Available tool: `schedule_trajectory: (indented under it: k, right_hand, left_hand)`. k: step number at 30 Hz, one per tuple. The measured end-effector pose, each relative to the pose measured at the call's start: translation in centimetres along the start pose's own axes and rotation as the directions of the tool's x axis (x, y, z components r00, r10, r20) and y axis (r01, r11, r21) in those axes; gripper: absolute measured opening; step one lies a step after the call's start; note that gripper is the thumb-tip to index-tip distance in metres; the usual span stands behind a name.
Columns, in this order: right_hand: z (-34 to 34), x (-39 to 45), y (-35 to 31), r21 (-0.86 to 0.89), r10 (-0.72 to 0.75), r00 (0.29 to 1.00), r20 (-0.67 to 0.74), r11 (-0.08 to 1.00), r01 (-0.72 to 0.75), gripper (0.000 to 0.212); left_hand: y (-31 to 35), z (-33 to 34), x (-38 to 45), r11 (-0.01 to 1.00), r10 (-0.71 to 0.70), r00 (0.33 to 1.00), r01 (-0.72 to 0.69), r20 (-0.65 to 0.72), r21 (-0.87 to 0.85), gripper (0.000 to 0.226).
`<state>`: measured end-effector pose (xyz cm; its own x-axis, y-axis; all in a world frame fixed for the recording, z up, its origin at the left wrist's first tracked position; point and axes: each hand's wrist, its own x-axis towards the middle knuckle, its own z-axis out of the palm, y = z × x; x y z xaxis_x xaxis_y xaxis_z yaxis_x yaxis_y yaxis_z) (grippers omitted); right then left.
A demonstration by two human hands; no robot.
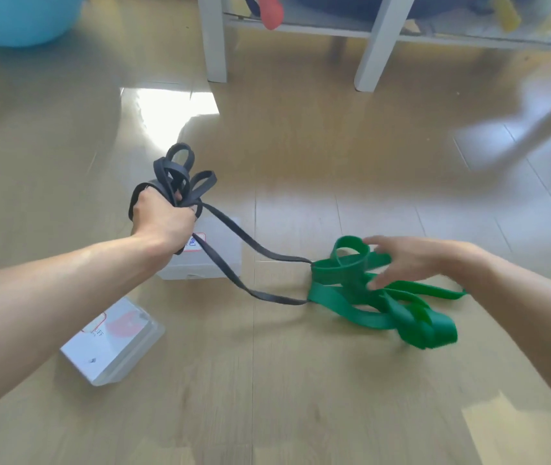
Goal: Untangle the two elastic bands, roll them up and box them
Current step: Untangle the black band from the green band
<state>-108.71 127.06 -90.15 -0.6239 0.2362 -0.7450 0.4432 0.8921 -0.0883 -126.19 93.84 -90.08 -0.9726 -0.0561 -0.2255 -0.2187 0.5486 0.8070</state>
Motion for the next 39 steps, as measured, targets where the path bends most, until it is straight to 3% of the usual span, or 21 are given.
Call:
schedule_trajectory:
  k: [2, 4, 6, 10, 13, 15, 18, 20, 23, 24, 26, 28, 29, 31, 33, 34, 36, 37, 39]
  right_hand:
    - [3.1, 0.5, -1.6, 0.023, 0.033, 0.999, 0.028, 0.999, -0.033, 0.13]
    - [6.7, 1.0, -2.0, -0.09, 0.06, 0.985, -0.165, 0.993, -0.076, 0.133]
    - [8.8, 1.6, -1.2, -0.076, 0.031, 0.941, -0.338, 0.995, -0.06, 0.117]
    - [7.9, 0.8, -0.6, 0.248, 0.019, 0.946, -0.323, 0.967, 0.065, 0.082]
    - [6.9, -0.6, -1.9, 0.046, -0.049, 0.904, -0.425, 0.996, 0.076, 0.064]
    - [6.4, -1.7, -3.1, -0.089, -0.111, 0.839, -0.532, 0.993, 0.075, 0.042]
    - [5.3, -3.4, -4.9, -0.044, -0.181, 0.749, -0.637, 0.979, 0.199, 0.025]
    - [4.8, -5.6, -7.0, 0.098, -0.228, 0.806, -0.546, 0.938, 0.331, 0.024]
    - [6.3, -8.8, -10.4, -0.186, -0.507, 0.799, -0.322, 0.862, 0.472, 0.032]
    - [7.3, -9.6, -11.3, -0.243, -0.529, 0.821, -0.215, 0.843, 0.48, 0.034]
    - [8.8, -10.4, -12.1, -0.213, -0.435, 0.897, 0.075, 0.872, 0.441, 0.044]
    - [9.3, -10.0, -12.0, -0.126, -0.247, 0.904, 0.348, 0.944, 0.306, 0.062]
    - [9.2, -9.2, -11.7, -0.094, -0.19, 0.921, 0.341, 0.968, 0.234, 0.063]
    - [8.5, -6.6, -10.7, -0.053, -0.129, 0.991, 0.036, 0.99, 0.131, 0.049]
    - [7.6, -3.7, -9.2, -0.079, -0.127, 0.947, -0.296, 0.991, 0.109, 0.032]
    - [7.4, -2.3, -8.2, -0.107, -0.117, 0.924, -0.364, 0.991, 0.083, 0.043]
    - [7.3, 0.1, -6.3, -0.183, -0.08, 0.938, -0.337, 0.983, 0.018, 0.073]
    - [7.4, 1.1, -5.7, -0.2, -0.044, 0.953, -0.3, 0.98, -0.018, 0.076]
    - [7.4, 2.5, -5.3, -0.203, -0.005, 0.968, -0.252, 0.978, -0.048, 0.05]
  left_hand:
    - [0.3, -0.3, -0.2, 1.0, -0.005, 1.0, 0.005, -0.012, 0.003, 0.015]
    - [0.6, -0.7, -0.4, 1.0, -0.009, 1.0, 0.009, -0.022, 0.003, 0.016]
    - [0.6, -0.9, -0.6, 1.0, -0.018, 1.0, 0.017, -0.026, -0.012, 0.017]
    - [0.1, -0.6, -1.3, 0.996, -0.061, 0.996, 0.065, 0.07, -0.064, 0.013]
    - [0.1, 0.5, -2.5, 0.998, -0.056, 0.981, 0.062, 0.187, -0.026, 0.01]
    - [0.3, 1.2, -3.4, 1.0, -0.024, 0.969, 0.028, 0.247, -0.013, 0.01]
    - [0.6, 2.0, -4.4, 1.0, 0.009, 0.958, -0.009, 0.286, -0.002, 0.011]
    - [0.8, 2.4, -4.8, 0.999, 0.004, 0.954, 0.007, 0.298, -0.036, 0.016]
    - [0.9, 2.5, -5.0, 0.998, 0.0, 0.961, 0.016, 0.276, -0.057, 0.02]
    - [0.9, 2.5, -4.8, 0.998, -0.004, 0.966, 0.021, 0.258, -0.062, 0.018]
    - [0.9, 2.3, -4.4, 0.996, -0.019, 0.975, 0.038, 0.222, -0.085, 0.017]
    - [0.9, 2.2, -4.0, 0.995, -0.03, 0.979, 0.049, 0.201, -0.09, 0.015]
    - [1.0, 2.1, -3.9, 0.995, -0.033, 0.979, 0.052, 0.202, -0.088, 0.014]
    - [0.9, 2.0, -3.8, 0.996, -0.033, 0.975, 0.051, 0.218, -0.077, 0.013]
    - [0.7, 1.9, -3.9, 0.997, -0.034, 0.968, 0.049, 0.25, -0.056, 0.017]
    - [0.6, 1.9, -4.0, 0.998, -0.037, 0.961, 0.05, 0.273, -0.042, 0.019]
    - [0.7, 1.8, -4.3, 0.999, -0.04, 0.946, 0.043, 0.323, -0.001, 0.019]
    - [0.8, 1.7, -4.5, 0.999, -0.046, 0.937, 0.043, 0.346, 0.017, 0.02]
    - [0.8, 1.6, -4.8, 0.998, -0.059, 0.92, 0.051, 0.388, 0.03, 0.019]
